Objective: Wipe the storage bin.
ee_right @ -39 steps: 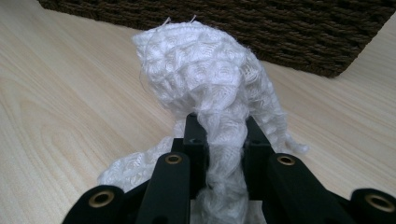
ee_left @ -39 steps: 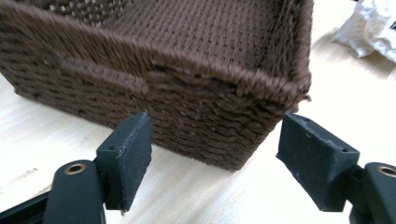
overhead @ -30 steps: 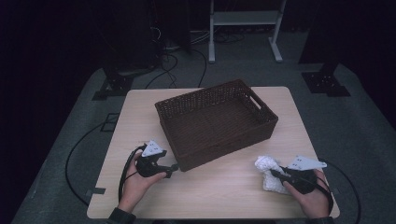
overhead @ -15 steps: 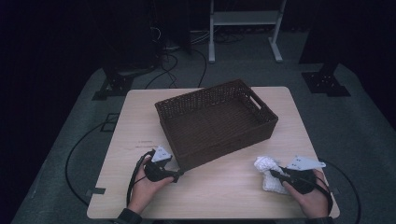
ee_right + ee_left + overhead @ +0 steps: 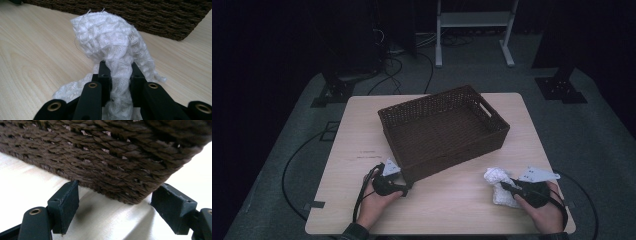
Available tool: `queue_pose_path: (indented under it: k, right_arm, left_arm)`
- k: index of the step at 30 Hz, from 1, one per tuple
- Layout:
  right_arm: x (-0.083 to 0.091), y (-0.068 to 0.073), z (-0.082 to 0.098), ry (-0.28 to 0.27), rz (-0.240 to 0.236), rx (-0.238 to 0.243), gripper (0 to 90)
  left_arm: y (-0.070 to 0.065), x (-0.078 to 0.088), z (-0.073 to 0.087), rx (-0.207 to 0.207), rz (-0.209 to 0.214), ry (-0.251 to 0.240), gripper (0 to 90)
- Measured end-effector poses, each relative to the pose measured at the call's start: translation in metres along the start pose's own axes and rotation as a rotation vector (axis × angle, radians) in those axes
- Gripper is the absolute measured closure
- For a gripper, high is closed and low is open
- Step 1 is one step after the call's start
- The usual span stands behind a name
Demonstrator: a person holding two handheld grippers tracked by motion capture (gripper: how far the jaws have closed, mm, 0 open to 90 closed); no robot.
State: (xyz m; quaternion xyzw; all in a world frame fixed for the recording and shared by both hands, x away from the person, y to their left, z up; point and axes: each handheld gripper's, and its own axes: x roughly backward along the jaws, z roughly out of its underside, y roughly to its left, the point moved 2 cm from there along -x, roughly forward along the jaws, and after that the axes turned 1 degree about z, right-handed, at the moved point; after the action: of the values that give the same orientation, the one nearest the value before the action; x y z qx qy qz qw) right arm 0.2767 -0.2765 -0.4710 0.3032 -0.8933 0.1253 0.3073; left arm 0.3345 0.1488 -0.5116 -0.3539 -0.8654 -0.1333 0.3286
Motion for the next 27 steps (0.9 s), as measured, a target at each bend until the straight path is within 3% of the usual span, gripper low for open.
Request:
queue_pose_path:
  k: [5,18,27]
  right_arm:
    - [0.000,0.000,0.000,0.000,0.000,-0.001,76.3]
    - [0.000,-0.002,-0.004,-0.004,0.007,0.002,76.3]
    - [-0.001,-0.015,-0.019,-0.037,0.027,-0.007,76.3]
  left_arm:
    - [-0.001,-0.002,-0.001,-0.006,-0.017,-0.005,23.8]
    - [-0.001,-0.002,-0.001,-0.005,-0.013,-0.006,24.9]
    - [-0.001,-0.002,-0.001,-0.004,-0.013,-0.005,24.8]
